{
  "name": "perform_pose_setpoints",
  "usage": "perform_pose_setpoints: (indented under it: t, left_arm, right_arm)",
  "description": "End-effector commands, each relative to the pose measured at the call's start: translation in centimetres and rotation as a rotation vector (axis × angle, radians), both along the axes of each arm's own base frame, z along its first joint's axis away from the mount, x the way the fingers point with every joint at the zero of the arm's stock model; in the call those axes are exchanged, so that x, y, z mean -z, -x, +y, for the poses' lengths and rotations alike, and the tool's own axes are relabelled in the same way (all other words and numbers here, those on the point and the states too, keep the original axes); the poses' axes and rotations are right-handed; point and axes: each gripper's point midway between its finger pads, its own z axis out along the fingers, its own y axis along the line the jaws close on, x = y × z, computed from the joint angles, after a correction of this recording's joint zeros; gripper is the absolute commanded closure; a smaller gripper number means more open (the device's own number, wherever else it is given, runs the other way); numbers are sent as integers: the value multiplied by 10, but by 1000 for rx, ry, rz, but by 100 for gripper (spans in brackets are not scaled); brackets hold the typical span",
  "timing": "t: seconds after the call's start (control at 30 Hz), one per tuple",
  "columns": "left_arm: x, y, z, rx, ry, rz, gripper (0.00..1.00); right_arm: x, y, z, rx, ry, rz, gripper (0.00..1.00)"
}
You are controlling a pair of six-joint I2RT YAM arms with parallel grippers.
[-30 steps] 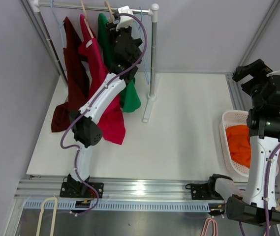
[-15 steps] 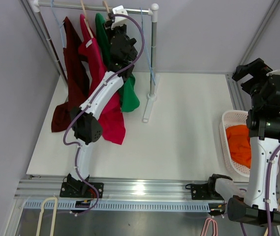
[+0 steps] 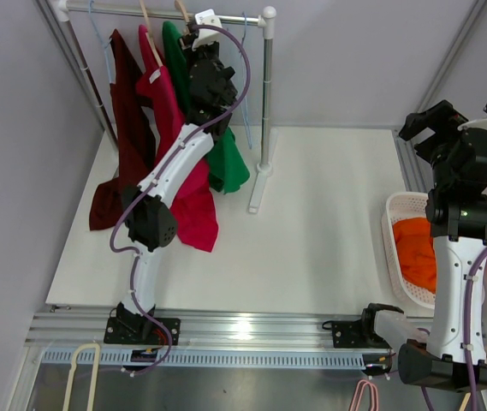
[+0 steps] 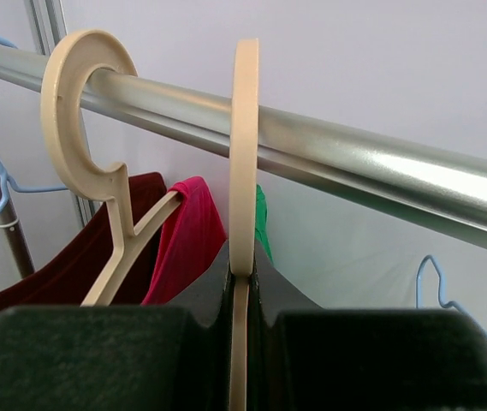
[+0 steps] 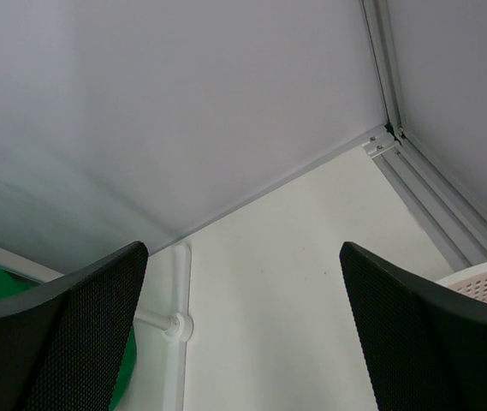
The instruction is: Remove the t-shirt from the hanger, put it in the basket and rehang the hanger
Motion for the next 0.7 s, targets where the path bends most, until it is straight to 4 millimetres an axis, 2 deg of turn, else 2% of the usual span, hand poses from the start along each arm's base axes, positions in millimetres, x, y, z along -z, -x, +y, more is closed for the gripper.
perform_pose_setpoints:
  t: [0.0,0.13,0.23,0.3,0.33,0.4,0.67]
  left_arm:
    - [-49,23,15,17,20,-139,99]
    - [-64,34,21,18,25,-150,99]
    - [-65,39,19,69,44,-103,99]
    - [-53,34,4,170,49,-70,99]
    - [-75,53,11,198,72,-126,99]
    - [-62,54,4,248,65,-108,99]
    - [-99,87,12,300,50,-183,99]
  right_arm:
    - [-10,-2,0,4,19,-30,1]
    - [-7,-4,2,-3,19,-26,0]
    - [-5,-4,4,-8,14,-24,0]
    - [-3,-5,7,-23,8,-27,0]
    - [-2,-6,7,-26,4,-23,0]
    - [-2,-7,10,-40,0,-24,0]
    - [0,1,16,-65,9,-17,1]
